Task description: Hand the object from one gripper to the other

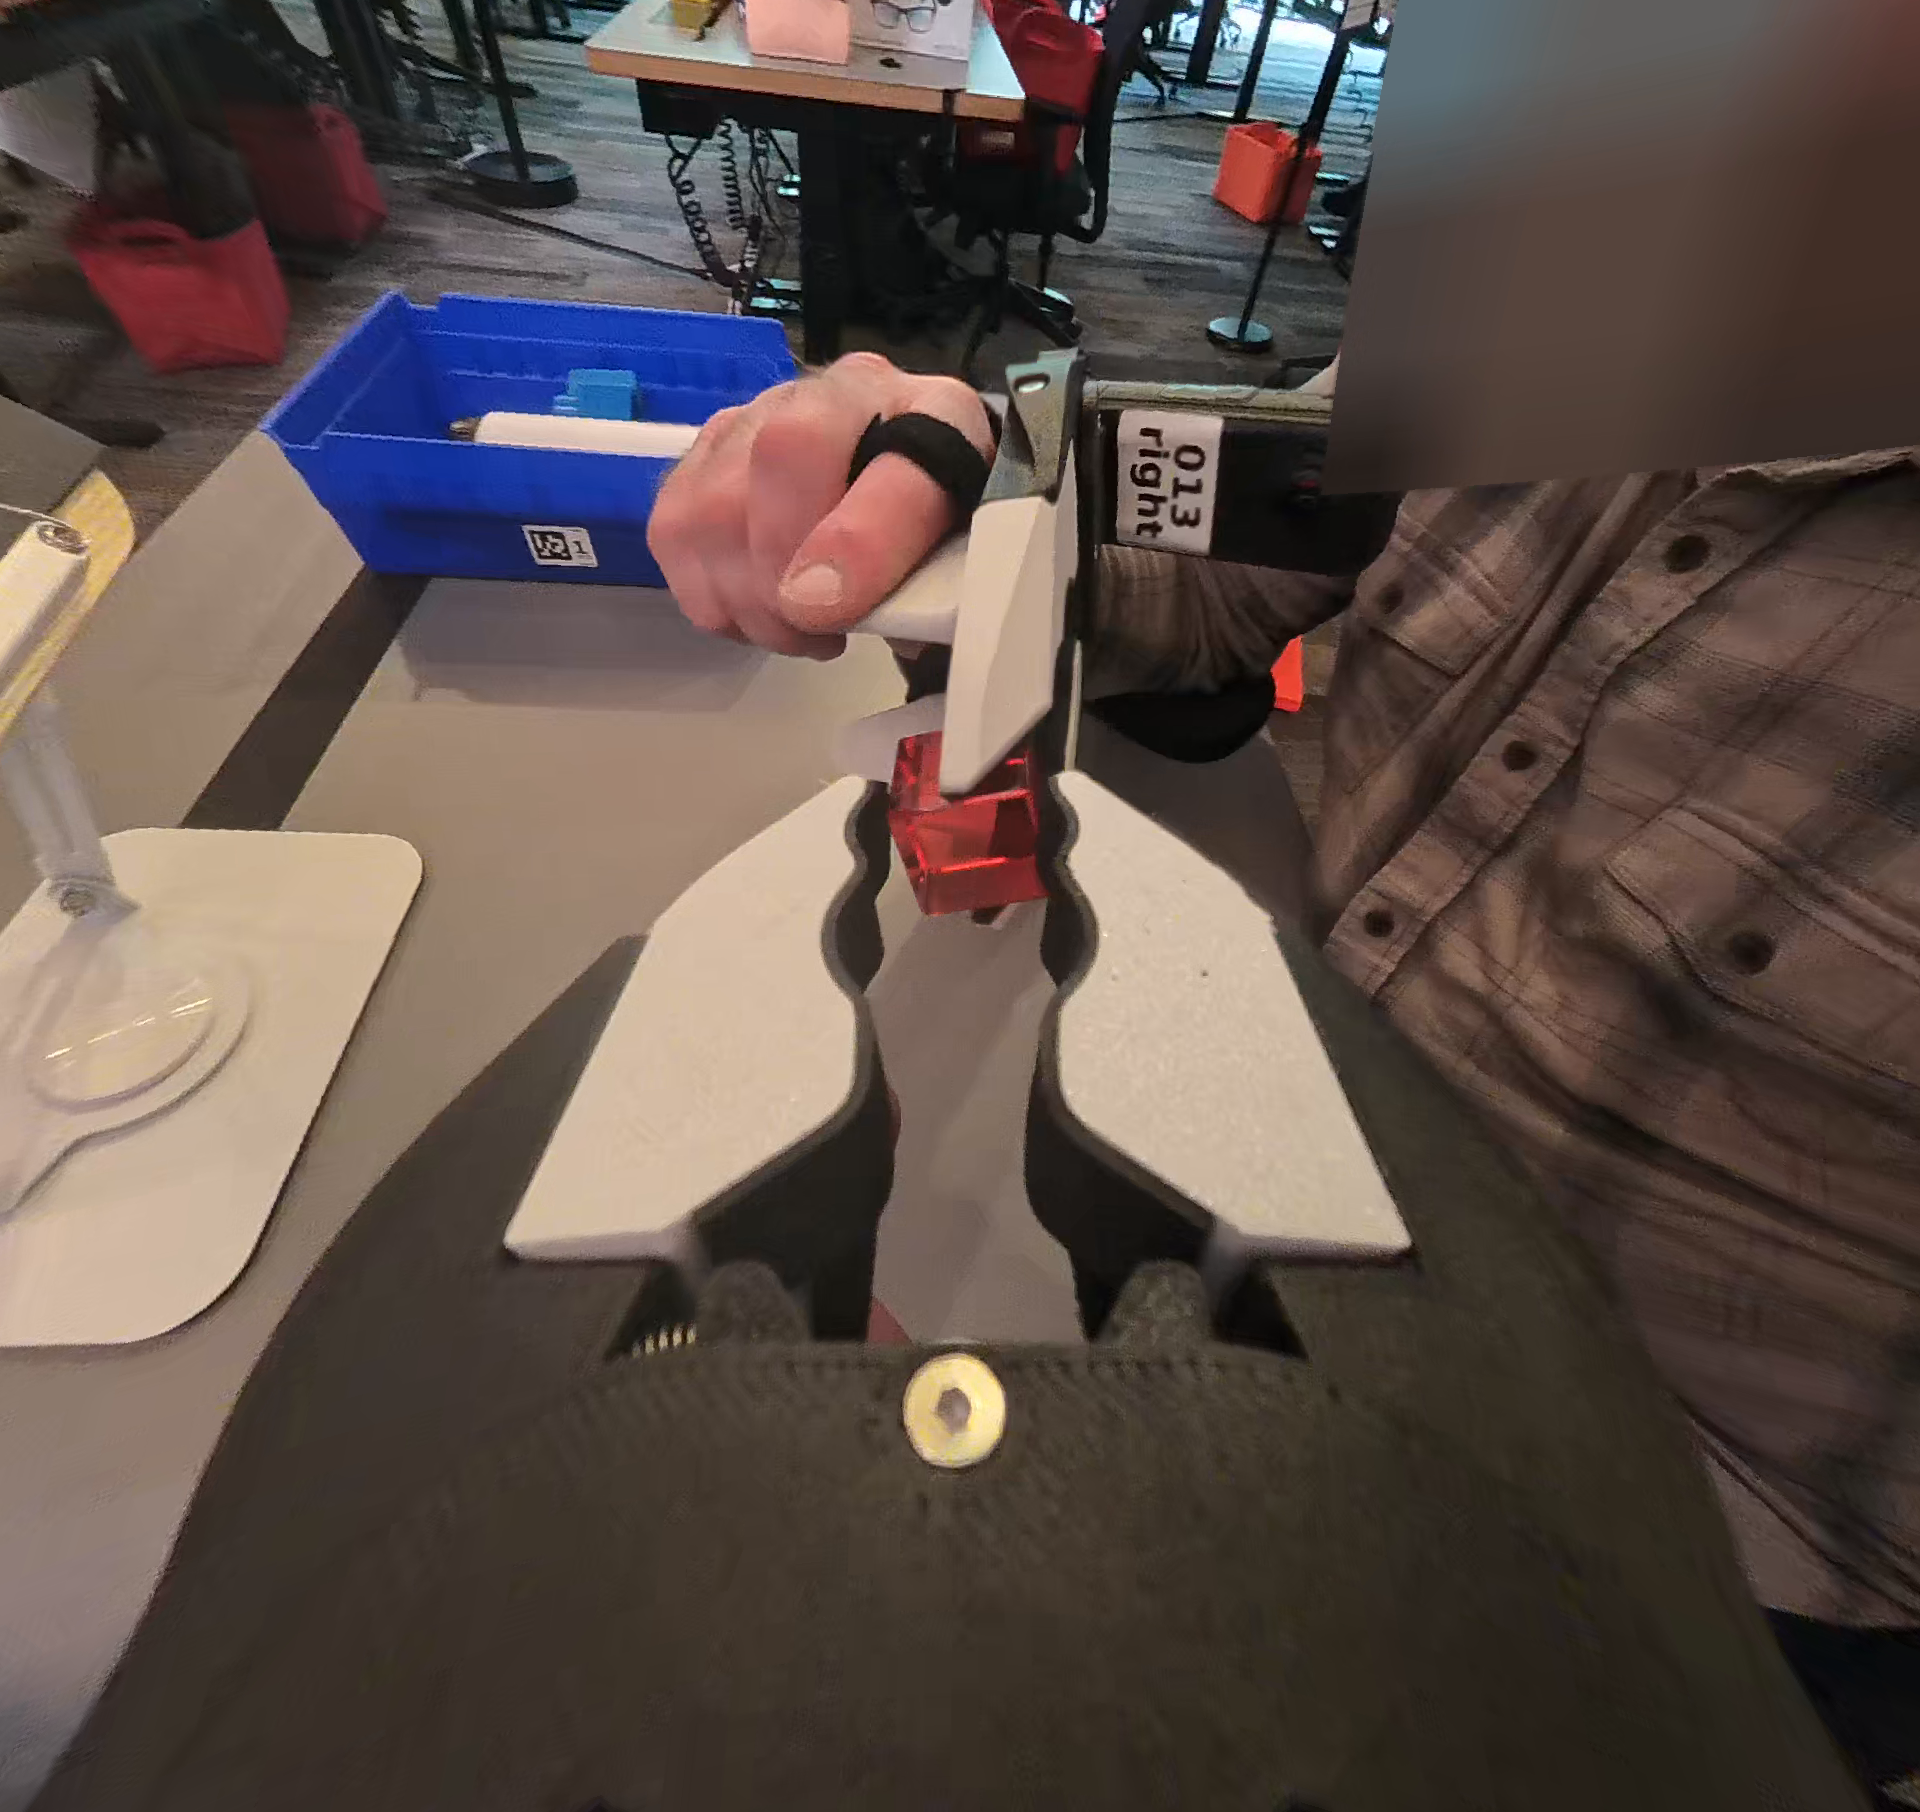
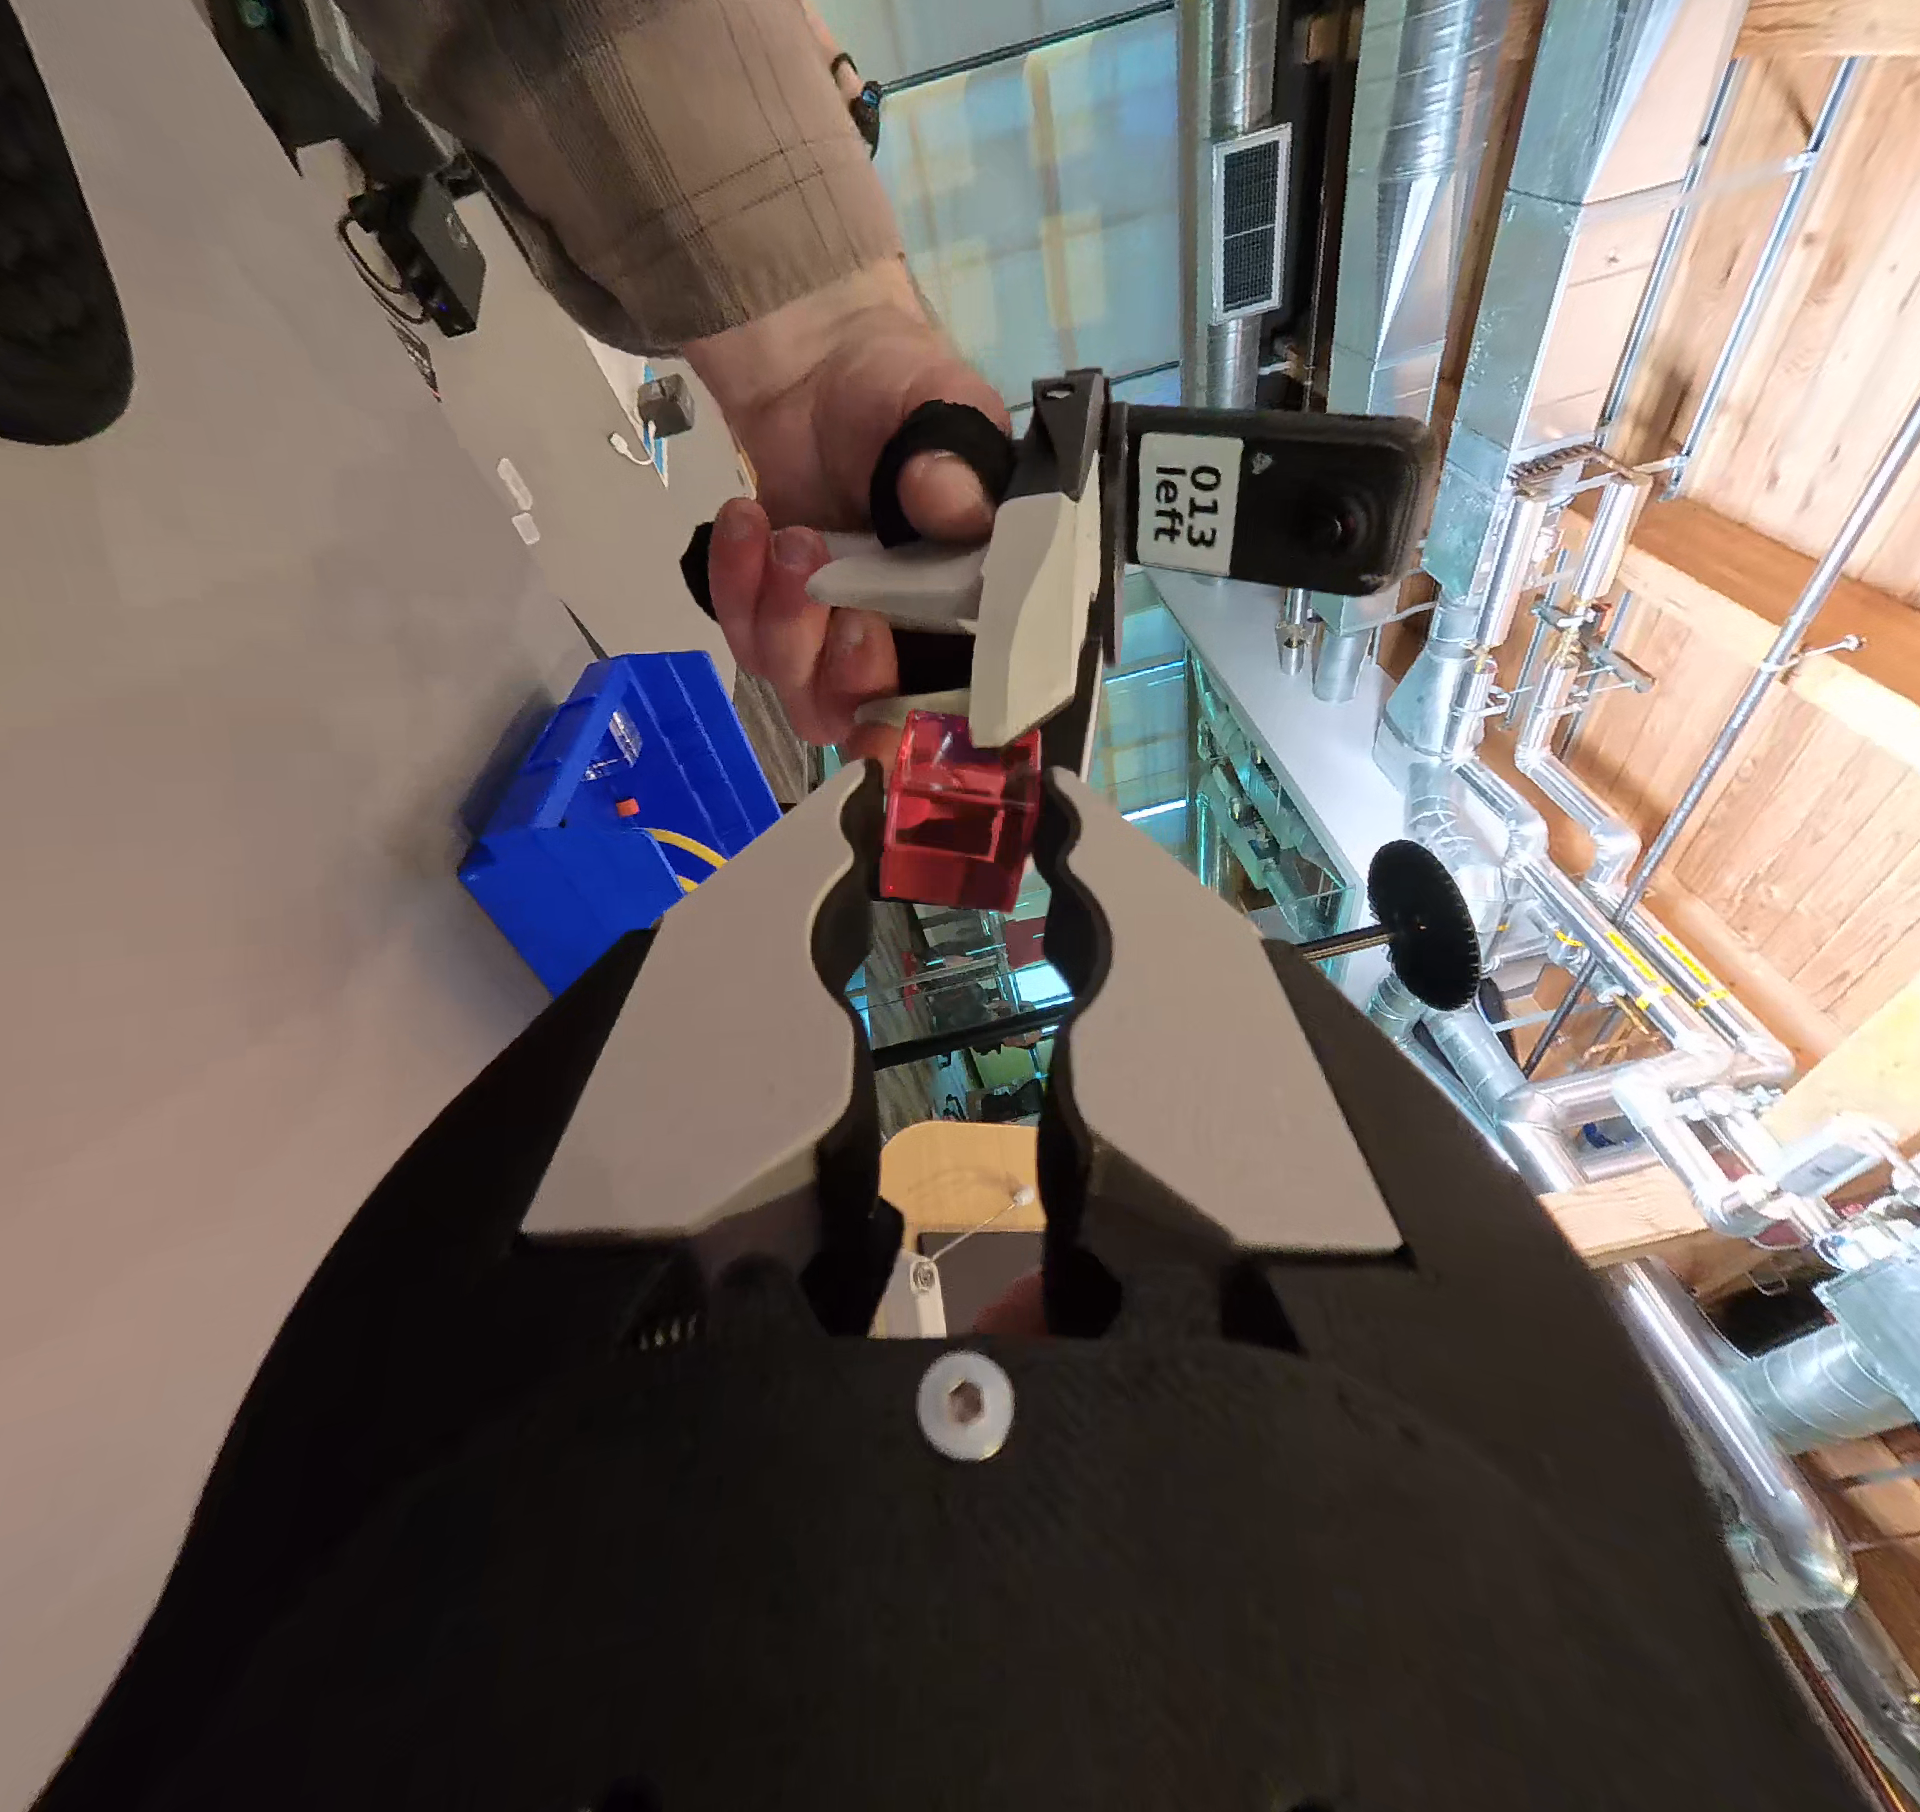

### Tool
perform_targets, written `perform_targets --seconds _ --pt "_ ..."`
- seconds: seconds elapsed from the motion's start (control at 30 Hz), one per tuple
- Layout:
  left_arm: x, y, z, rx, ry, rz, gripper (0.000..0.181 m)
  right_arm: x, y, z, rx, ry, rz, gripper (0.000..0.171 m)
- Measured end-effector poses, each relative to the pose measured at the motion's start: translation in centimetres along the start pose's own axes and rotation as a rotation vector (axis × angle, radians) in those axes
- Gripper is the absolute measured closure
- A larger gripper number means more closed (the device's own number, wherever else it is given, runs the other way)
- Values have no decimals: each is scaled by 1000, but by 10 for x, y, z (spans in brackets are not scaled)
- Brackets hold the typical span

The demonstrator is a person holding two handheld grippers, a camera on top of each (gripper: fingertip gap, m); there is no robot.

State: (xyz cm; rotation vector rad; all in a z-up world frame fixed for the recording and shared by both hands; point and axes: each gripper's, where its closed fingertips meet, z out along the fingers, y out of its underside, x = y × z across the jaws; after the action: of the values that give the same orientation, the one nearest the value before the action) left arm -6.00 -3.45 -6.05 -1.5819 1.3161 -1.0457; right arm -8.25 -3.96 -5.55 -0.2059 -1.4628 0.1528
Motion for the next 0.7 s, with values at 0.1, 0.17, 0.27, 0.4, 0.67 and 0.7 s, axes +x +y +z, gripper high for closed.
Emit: perform_targets --seconds 0.1,0.17,0.27,0.4,0.67,0.7 --pt "0 1 1 2 21 -6 154 -1 0 0 -1 -20 29 146" --pt "0 0 1 17 31 -17 154 1 0 -1 -5 -19 47 147" --pt "-5 -8 -1 67 -3 -27 154 9 5 0 -22 24 79 146" --pt "-25 -22 -11 168 -187 -37 124 30 19 -1 -76 158 121 146" --pt "-55 -40 -32 263 -718 136 115 72 36 -16 -216 533 37 146" --pt "-52 -45 -30 285 -742 154 116 73 36 -16 -241 554 0 146"
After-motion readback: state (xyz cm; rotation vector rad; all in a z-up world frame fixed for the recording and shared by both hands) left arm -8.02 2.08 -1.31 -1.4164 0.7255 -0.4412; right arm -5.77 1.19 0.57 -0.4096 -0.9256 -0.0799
